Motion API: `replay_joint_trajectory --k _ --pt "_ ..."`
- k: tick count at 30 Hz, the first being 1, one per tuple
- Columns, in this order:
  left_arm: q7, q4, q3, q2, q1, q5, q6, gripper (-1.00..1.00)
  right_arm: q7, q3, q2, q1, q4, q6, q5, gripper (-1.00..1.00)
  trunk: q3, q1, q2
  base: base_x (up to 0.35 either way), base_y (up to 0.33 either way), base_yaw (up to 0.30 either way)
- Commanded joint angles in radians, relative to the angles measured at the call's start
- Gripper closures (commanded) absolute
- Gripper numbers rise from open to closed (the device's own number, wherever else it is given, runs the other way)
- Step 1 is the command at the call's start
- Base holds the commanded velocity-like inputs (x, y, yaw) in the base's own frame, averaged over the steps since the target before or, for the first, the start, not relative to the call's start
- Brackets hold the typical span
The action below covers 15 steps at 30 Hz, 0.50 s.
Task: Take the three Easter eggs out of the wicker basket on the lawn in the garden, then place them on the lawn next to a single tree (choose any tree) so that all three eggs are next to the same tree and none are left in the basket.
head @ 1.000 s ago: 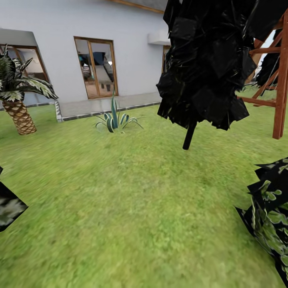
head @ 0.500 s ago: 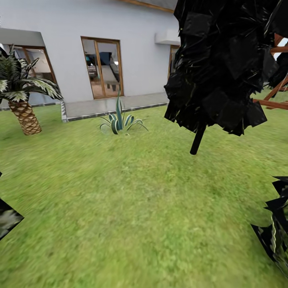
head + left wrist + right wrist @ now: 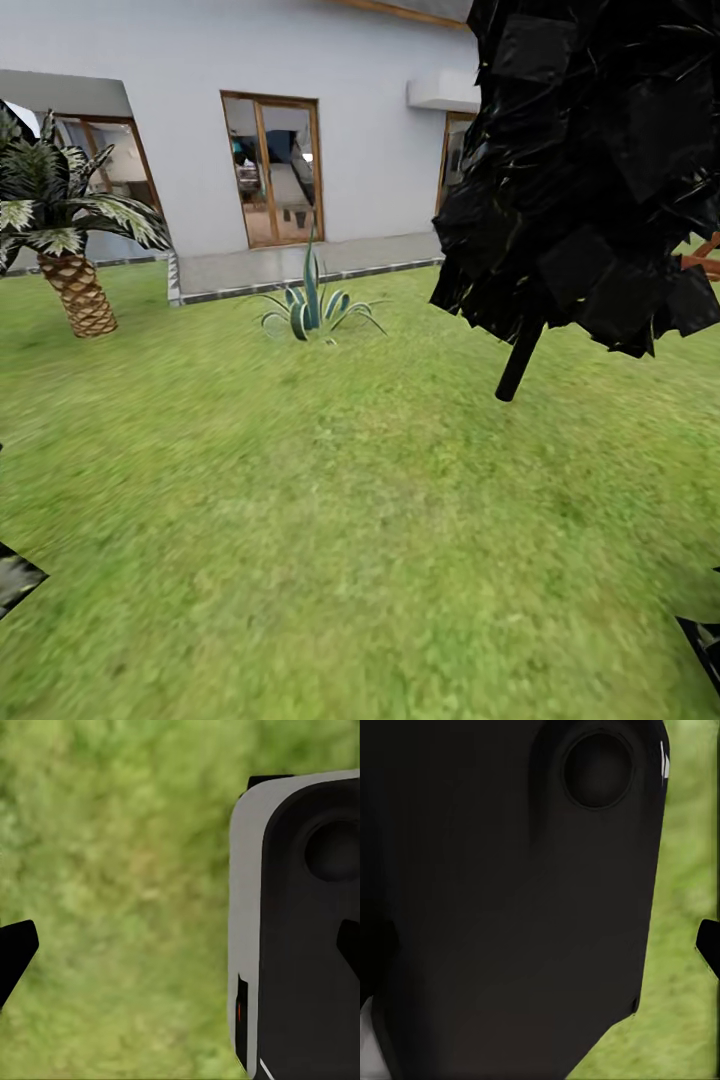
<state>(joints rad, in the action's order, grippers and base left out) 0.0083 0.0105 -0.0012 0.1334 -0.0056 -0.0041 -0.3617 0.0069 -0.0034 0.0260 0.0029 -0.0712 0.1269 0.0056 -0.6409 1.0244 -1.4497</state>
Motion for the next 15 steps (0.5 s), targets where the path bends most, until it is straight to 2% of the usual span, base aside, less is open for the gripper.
replay_joint_trajectory --k 1,15 --pt "0.001 -0.001 0.000 0.000 -0.001 -0.001 -0.003 -1.00 0.001 -0.001 0.000 0.000 -0.001 0.002 0.001 -1.00 -0.001 0.001 0.000 0.330 0.000 0.119" --pt "0.001 -0.001 0.000 0.000 -0.001 -0.001 -0.003 -1.00 0.001 0.000 0.000 0.000 -0.001 0.002 0.002 -1.00 -0.001 0.001 0.000 0.330 0.000 0.204"
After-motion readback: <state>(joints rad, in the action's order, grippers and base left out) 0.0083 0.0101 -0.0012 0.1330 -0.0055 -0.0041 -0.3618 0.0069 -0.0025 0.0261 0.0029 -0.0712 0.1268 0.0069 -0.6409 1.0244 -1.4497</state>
